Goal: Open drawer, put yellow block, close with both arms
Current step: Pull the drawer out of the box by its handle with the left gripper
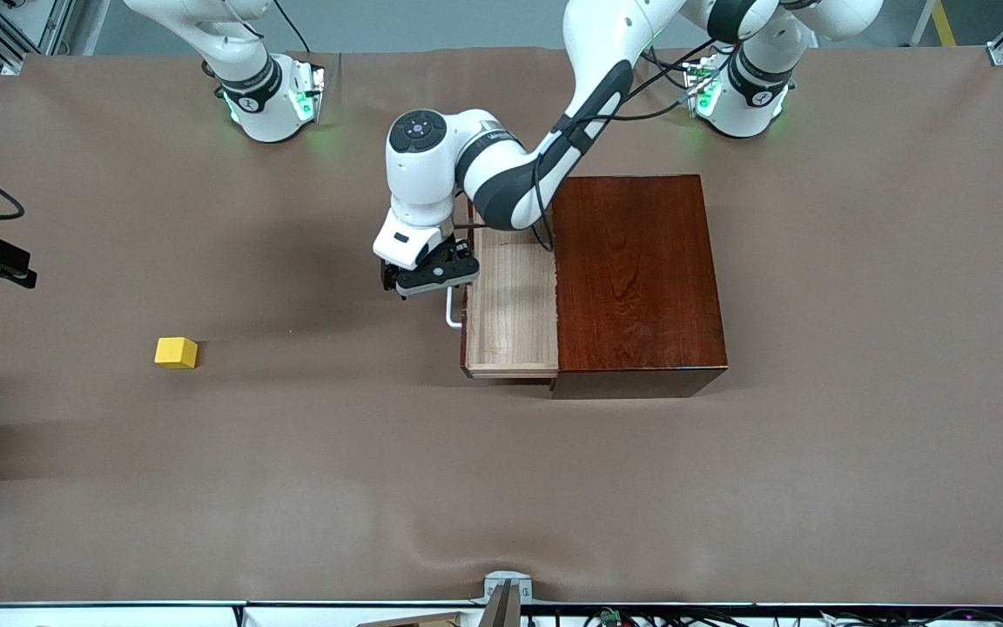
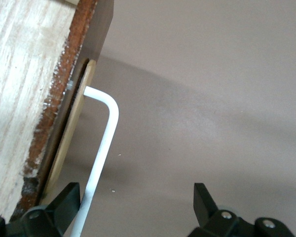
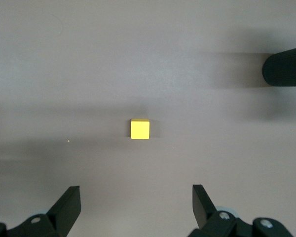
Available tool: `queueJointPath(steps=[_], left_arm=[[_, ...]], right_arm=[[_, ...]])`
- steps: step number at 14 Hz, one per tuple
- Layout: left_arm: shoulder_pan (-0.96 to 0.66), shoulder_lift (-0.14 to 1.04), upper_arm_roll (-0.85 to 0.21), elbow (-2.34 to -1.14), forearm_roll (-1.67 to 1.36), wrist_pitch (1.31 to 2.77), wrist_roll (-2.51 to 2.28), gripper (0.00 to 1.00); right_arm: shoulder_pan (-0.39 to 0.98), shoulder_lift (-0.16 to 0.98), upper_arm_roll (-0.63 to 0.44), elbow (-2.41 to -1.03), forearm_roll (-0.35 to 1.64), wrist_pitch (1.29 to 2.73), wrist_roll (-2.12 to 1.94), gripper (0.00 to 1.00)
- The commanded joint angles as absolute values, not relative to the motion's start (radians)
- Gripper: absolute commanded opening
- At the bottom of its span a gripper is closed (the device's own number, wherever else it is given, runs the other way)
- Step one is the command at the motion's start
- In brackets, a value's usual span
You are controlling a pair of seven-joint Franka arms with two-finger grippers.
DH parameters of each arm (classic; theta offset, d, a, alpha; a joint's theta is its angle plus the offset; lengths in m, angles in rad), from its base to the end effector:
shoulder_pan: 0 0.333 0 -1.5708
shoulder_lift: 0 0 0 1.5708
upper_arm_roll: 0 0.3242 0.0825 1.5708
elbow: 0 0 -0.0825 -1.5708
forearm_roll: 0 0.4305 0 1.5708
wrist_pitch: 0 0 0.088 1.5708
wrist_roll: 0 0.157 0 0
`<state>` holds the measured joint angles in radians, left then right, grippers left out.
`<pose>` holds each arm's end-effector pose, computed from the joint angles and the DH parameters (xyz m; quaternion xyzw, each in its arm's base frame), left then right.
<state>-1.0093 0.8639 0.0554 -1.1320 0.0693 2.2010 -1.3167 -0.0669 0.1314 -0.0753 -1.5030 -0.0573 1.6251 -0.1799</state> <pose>0.4825 -0.6932 0.2438 0.9820 0.1504 0.0886 0.0722 0.6382 -0.0977 0.5413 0.9992 0.0208 -0.0098 0.0324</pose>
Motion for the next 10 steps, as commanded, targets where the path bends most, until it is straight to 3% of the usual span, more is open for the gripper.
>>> queueJointPath(steps=[1,6,10], left_arm=[[-1.009,0.852,0.063,-1.066,0.054,2.171,-1.335,1.0],[-0.98,0.744,0.067,-1.069,0.064,1.998,-1.332,1.0],[-0.853,0.573,0.067,-1.091,0.075,1.771,-1.302,1.0]], right_arm=[[-0.1,0.155,-0.061,-1.479,-0.041,1.617,-0.121,1.0],[-0.091,0.207,-0.058,-1.491,-0.04,1.667,-0.133,1.0],[-0.08,0.256,-0.057,-1.502,-0.038,1.675,-0.132,1.0]])
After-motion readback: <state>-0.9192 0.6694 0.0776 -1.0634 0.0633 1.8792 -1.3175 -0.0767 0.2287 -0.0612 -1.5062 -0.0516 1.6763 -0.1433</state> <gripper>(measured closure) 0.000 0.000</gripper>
